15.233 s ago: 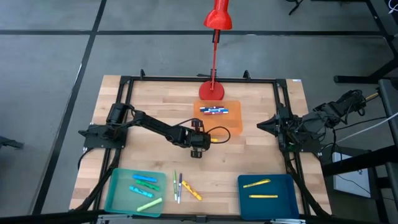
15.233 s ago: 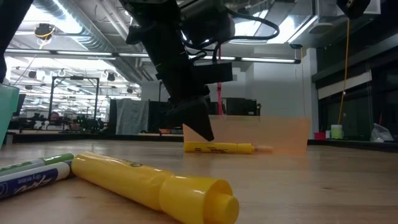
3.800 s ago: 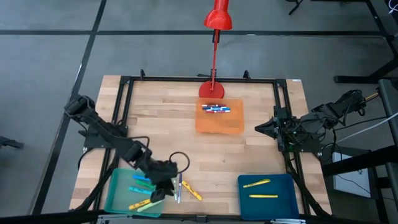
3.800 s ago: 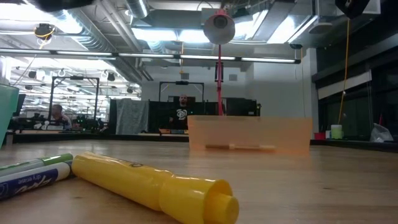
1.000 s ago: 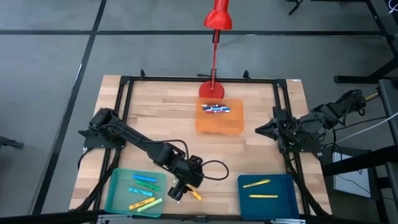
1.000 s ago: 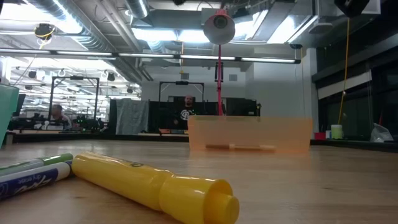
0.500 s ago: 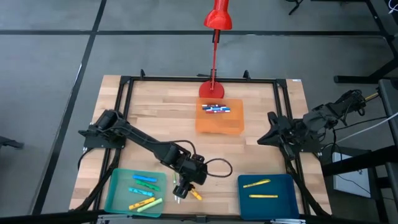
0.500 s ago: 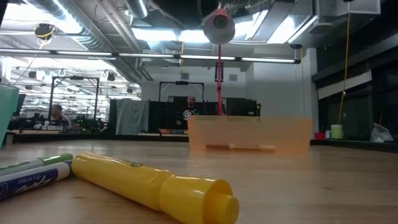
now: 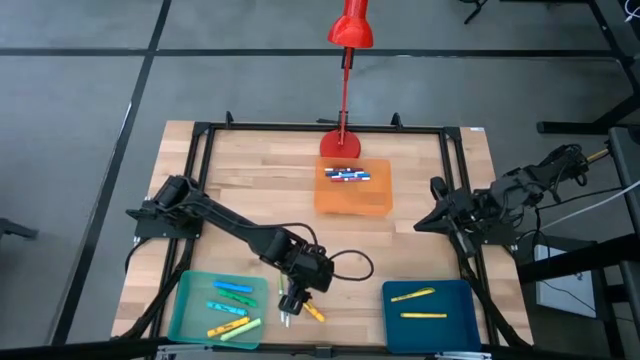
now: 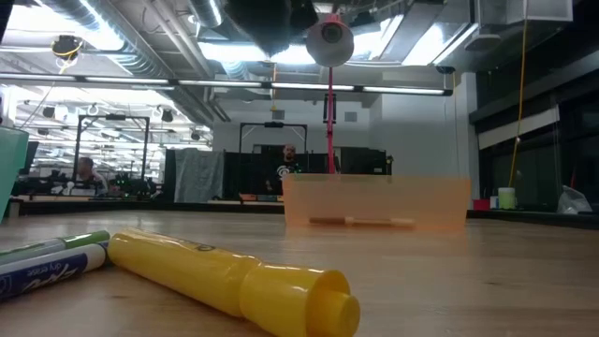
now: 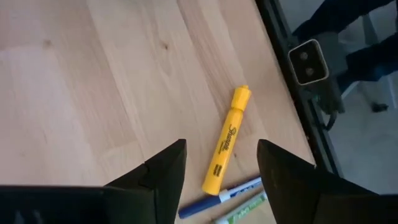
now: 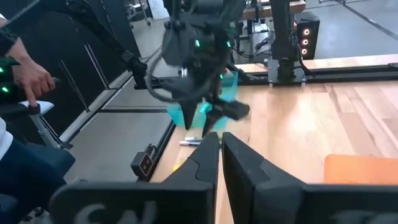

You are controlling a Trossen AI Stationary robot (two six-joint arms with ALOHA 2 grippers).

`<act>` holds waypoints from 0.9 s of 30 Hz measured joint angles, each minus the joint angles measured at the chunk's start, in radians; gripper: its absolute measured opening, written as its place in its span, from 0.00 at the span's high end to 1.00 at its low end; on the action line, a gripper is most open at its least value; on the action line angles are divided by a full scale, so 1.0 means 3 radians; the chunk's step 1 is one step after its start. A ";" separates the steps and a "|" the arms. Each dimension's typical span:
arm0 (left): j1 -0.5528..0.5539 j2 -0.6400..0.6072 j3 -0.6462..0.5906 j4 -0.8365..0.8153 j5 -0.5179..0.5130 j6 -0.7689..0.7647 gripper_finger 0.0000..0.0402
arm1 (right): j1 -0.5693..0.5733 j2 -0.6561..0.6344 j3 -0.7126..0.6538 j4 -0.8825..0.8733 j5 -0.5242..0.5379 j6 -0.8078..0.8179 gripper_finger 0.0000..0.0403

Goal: Pick & Place Markers
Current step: Put the yellow highlighter pen into the green bin

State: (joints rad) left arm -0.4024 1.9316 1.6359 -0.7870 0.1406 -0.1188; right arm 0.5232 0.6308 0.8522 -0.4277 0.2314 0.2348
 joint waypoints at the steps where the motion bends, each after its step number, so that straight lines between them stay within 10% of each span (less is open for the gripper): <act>1: -0.0014 0.0000 0.0059 -0.0047 -0.0005 0.0005 0.52 | 0.0000 0.0000 0.0000 -0.0018 0.0000 0.0001 0.94; 27: -0.0441 0.0941 0.1036 -0.0772 -0.0257 0.0203 0.53 | -0.0001 0.0001 0.0000 -0.0086 0.0008 0.0179 0.94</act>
State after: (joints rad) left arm -0.5347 2.2140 1.9468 -1.0188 0.0635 -0.0579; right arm 0.5228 0.6312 0.8522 -0.4535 0.2337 0.2884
